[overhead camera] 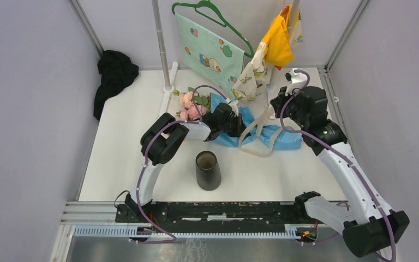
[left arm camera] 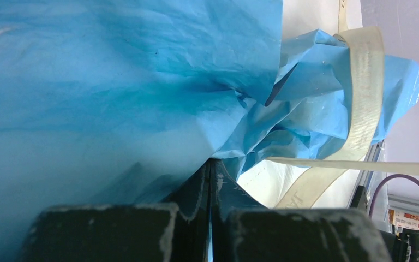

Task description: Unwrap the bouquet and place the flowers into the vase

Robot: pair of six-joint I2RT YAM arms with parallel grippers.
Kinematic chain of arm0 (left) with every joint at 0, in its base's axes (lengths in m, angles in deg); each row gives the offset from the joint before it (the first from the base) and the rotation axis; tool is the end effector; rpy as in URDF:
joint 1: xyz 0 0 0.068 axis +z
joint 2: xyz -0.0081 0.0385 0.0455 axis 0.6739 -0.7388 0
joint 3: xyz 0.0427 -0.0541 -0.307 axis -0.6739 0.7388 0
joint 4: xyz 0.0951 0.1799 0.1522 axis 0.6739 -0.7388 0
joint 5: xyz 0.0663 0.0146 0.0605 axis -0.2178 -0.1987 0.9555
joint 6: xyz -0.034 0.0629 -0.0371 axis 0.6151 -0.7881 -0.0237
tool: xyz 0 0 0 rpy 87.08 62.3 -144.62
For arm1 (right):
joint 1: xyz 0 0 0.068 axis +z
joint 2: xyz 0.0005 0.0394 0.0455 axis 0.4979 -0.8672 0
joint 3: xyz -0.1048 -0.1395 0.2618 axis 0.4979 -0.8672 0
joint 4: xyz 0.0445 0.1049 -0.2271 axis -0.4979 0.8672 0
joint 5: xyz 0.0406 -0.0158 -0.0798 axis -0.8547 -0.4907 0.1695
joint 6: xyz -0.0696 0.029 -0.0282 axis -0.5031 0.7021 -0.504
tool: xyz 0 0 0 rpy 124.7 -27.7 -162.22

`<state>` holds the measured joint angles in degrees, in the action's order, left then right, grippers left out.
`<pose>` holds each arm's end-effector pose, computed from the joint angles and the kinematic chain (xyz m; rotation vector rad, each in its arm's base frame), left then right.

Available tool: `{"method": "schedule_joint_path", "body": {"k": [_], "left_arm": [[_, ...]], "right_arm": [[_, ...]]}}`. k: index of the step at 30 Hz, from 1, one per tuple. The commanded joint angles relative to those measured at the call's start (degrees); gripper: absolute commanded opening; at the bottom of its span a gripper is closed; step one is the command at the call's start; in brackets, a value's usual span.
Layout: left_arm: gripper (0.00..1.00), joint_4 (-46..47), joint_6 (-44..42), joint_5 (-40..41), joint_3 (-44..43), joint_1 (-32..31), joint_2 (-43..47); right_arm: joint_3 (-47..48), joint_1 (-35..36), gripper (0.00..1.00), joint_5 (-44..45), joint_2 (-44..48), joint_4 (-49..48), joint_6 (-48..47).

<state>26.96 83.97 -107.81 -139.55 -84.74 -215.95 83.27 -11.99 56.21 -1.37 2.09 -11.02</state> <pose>0.3620 -0.3660 0.1348 0.3204 2.3345 -1.1947 0.2259 0.0767 0.3880 -0.1650 1.9299 0.3792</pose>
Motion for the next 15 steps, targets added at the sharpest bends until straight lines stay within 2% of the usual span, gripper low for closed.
{"method": "schedule_joint_path", "body": {"k": [1,11,15], "left_arm": [[0.02,-5.25,-0.09,2.11,0.39,0.11,-3.11],[0.02,-5.25,-0.16,2.22,0.45,0.06,-3.43],[0.02,-5.25,-0.18,2.27,0.42,0.09,-3.38]], "right_arm": [[7.04,-0.06,0.00,0.40,2.97,-0.19,0.41],[23.01,-0.03,0.00,6.74,2.76,-0.46,0.10],[34.13,0.01,0.00,8.13,-0.71,0.31,-0.64]]}}
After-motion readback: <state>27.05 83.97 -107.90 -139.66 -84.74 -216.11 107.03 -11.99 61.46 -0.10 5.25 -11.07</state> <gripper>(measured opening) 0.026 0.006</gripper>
